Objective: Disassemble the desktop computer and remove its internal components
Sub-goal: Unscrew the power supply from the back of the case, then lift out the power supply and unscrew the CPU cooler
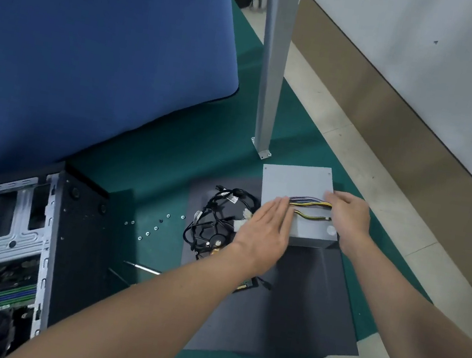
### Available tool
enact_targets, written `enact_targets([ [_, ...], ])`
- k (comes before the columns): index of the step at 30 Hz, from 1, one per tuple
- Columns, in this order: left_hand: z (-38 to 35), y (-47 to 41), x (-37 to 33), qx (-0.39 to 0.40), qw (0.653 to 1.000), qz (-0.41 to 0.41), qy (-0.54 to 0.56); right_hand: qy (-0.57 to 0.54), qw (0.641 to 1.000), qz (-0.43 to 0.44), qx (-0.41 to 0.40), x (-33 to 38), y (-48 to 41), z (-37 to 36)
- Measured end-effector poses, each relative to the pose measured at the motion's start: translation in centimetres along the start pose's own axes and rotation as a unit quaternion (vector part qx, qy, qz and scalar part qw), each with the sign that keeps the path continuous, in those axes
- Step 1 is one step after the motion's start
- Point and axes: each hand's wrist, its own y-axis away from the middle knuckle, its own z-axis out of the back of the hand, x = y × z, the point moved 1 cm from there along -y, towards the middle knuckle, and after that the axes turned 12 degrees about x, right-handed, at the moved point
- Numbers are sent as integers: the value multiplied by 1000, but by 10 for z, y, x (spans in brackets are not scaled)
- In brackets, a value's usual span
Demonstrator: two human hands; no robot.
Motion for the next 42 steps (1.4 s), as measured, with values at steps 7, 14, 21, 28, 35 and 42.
enact_targets([
  [7,-16,51,-8,-69,986,-145,-43,234,945,214,-72,24,63,-44],
  [14,-82,161,76,-122,970,135,161,303,917,259,22,5,150,-137],
  [21,-160,267,91,-152,876,340,308,377,861,188,286,-37,190,-240],
  [28,-180,276,75,-166,859,322,362,544,786,174,238,-77,204,-277],
  [35,-183,277,76,-158,859,322,364,613,745,167,205,-89,209,-290],
  [42,-181,292,89,-116,883,268,368,469,852,88,215,-54,220,-292],
])
